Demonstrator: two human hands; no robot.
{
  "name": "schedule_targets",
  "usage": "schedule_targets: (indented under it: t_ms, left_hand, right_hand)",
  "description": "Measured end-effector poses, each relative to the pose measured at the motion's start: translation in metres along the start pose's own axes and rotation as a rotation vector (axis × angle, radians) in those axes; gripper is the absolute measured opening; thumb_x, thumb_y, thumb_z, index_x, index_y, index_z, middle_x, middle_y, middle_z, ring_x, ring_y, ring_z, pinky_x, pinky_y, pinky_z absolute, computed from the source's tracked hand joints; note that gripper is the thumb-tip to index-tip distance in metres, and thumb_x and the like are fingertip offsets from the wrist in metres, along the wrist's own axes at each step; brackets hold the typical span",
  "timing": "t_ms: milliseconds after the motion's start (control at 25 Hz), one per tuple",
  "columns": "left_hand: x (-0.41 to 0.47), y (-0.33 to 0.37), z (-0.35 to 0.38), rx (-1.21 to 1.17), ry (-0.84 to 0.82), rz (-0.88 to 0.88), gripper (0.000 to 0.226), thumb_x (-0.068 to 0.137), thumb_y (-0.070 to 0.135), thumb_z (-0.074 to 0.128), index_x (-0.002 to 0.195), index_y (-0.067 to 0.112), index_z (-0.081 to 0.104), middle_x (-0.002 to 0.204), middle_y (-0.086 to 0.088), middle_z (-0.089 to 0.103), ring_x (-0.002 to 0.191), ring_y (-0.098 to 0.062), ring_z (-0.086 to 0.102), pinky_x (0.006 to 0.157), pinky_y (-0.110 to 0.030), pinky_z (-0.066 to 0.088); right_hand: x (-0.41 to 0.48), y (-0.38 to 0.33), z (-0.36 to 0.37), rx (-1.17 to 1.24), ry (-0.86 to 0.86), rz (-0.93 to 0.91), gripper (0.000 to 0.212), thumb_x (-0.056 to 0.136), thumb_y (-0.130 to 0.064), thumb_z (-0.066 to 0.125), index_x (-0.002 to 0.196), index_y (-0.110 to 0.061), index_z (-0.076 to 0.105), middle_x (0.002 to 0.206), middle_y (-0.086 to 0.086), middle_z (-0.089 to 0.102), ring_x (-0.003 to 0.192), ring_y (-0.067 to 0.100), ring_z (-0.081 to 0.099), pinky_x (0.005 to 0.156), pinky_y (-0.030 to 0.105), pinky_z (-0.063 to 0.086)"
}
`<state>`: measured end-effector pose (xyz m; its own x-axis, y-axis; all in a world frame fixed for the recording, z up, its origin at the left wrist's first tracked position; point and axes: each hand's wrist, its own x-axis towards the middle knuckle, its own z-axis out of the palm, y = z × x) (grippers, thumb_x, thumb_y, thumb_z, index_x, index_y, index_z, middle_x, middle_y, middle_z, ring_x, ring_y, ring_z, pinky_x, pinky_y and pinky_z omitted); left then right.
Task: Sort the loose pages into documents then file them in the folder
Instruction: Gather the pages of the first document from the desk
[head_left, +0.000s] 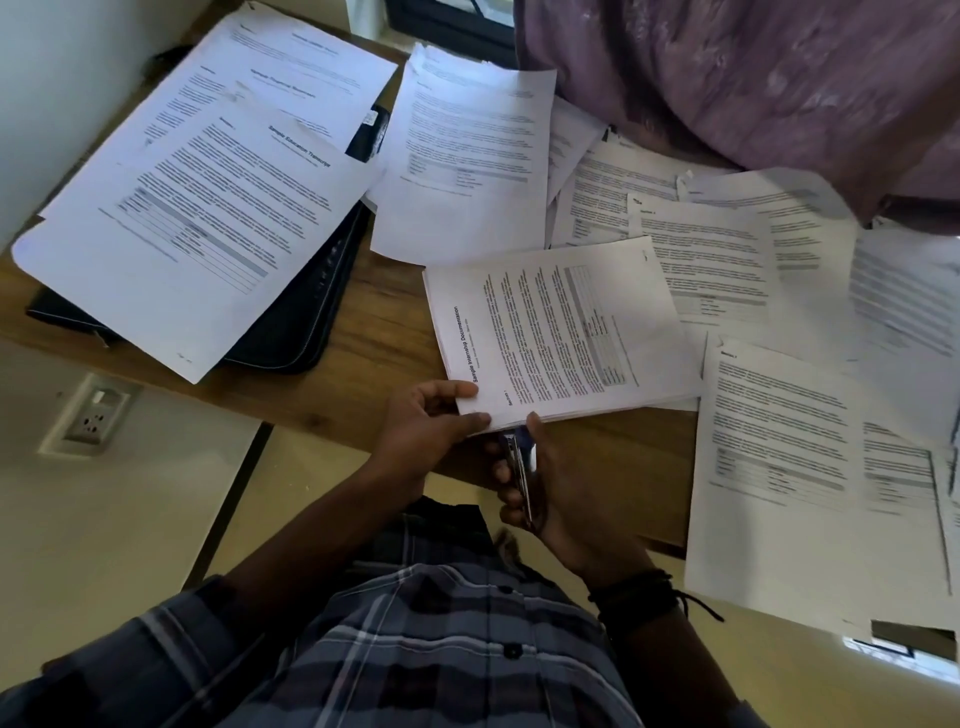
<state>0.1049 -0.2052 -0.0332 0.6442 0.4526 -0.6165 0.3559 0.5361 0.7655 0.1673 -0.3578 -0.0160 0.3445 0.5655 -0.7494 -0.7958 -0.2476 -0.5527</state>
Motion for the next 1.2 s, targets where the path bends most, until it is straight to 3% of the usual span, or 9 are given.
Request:
schedule_targets:
  t_ms: [80, 200, 320, 440, 560, 760, 1000, 1200]
  left_hand:
    - [0.000, 0.002, 0.001, -0.019, 0.000, -0.009, 0.034, 0.073, -0.004, 0.078, 0.103, 0.009, 0.068, 0.108, -0.009, 0.073, 0.096, -0.017, 0.072, 0.070, -0.023, 0.058]
    - [-0.003, 0.005, 0.002, -0.028, -0.001, -0.022, 0.034, 0.075, -0.004, 0.077, 0.104, 0.009, 0.067, 0.107, -0.006, 0.072, 0.098, -0.017, 0.071, 0.071, -0.023, 0.059]
    - [-0.003, 0.006, 0.002, -0.022, -0.008, -0.029, 0.034, 0.076, -0.003, 0.077, 0.106, 0.009, 0.067, 0.108, -0.007, 0.072, 0.096, -0.018, 0.072, 0.070, -0.024, 0.059]
    - [-0.003, 0.007, 0.003, -0.025, 0.007, -0.042, 0.033, 0.076, -0.003, 0.076, 0.105, 0.009, 0.067, 0.106, -0.008, 0.072, 0.094, -0.020, 0.072, 0.072, -0.029, 0.061]
    - [-0.004, 0.008, 0.004, -0.033, 0.010, -0.032, 0.033, 0.076, -0.004, 0.077, 0.104, 0.009, 0.067, 0.106, -0.008, 0.072, 0.092, -0.018, 0.073, 0.067, -0.024, 0.059]
    - [-0.004, 0.004, 0.006, -0.030, 0.009, -0.040, 0.033, 0.076, -0.004, 0.077, 0.105, 0.008, 0.066, 0.108, -0.009, 0.072, 0.091, -0.019, 0.073, 0.066, -0.026, 0.059]
    - [-0.006, 0.003, 0.008, 0.008, 0.017, -0.024, 0.033, 0.078, -0.005, 0.075, 0.106, 0.007, 0.066, 0.108, -0.007, 0.070, 0.092, -0.013, 0.071, 0.064, -0.018, 0.056]
    - [-0.007, 0.000, 0.009, 0.048, 0.022, 0.006, 0.034, 0.077, -0.003, 0.076, 0.107, 0.009, 0.066, 0.111, -0.006, 0.069, 0.098, -0.016, 0.070, 0.070, -0.024, 0.059]
  right_hand:
    - [-0.004, 0.003, 0.002, -0.019, 0.008, -0.044, 0.044, 0.090, -0.043, 0.062, 0.120, -0.011, 0.054, 0.081, 0.005, 0.059, 0.063, 0.014, 0.053, 0.052, 0.027, 0.046]
    - [-0.004, 0.007, 0.010, -0.211, 0.129, -0.108, 0.040, 0.089, -0.028, 0.067, 0.117, -0.007, 0.048, 0.080, 0.007, 0.067, 0.055, 0.014, 0.052, 0.047, 0.025, 0.043]
    - [0.001, 0.006, 0.016, -0.273, 0.195, -0.150, 0.030, 0.094, -0.036, 0.059, 0.117, -0.018, 0.054, 0.097, 0.011, 0.067, 0.064, 0.015, 0.055, 0.054, 0.029, 0.046]
    - [0.002, 0.007, 0.018, -0.195, 0.161, -0.159, 0.026, 0.098, -0.036, 0.052, 0.120, -0.024, 0.058, 0.110, 0.006, 0.067, 0.082, 0.017, 0.061, 0.061, 0.029, 0.050]
    - [0.000, 0.011, 0.020, -0.286, 0.225, -0.238, 0.027, 0.096, -0.037, 0.055, 0.120, -0.026, 0.060, 0.114, -0.002, 0.068, 0.096, 0.016, 0.067, 0.064, 0.026, 0.054]
    - [-0.001, 0.015, 0.024, -0.384, 0.360, -0.318, 0.037, 0.089, -0.046, 0.061, 0.120, -0.026, 0.055, 0.108, 0.000, 0.071, 0.089, 0.014, 0.072, 0.068, 0.038, 0.061]
    - [-0.002, 0.012, 0.022, -0.445, 0.381, -0.427, 0.023, 0.092, -0.037, 0.062, 0.112, -0.028, 0.055, 0.107, 0.004, 0.068, 0.086, 0.021, 0.069, 0.053, 0.019, 0.052]
    - [0.001, 0.010, 0.019, -0.278, 0.334, -0.328, 0.023, 0.094, -0.038, 0.057, 0.115, -0.028, 0.061, 0.112, 0.002, 0.068, 0.094, 0.019, 0.069, 0.065, 0.027, 0.056]
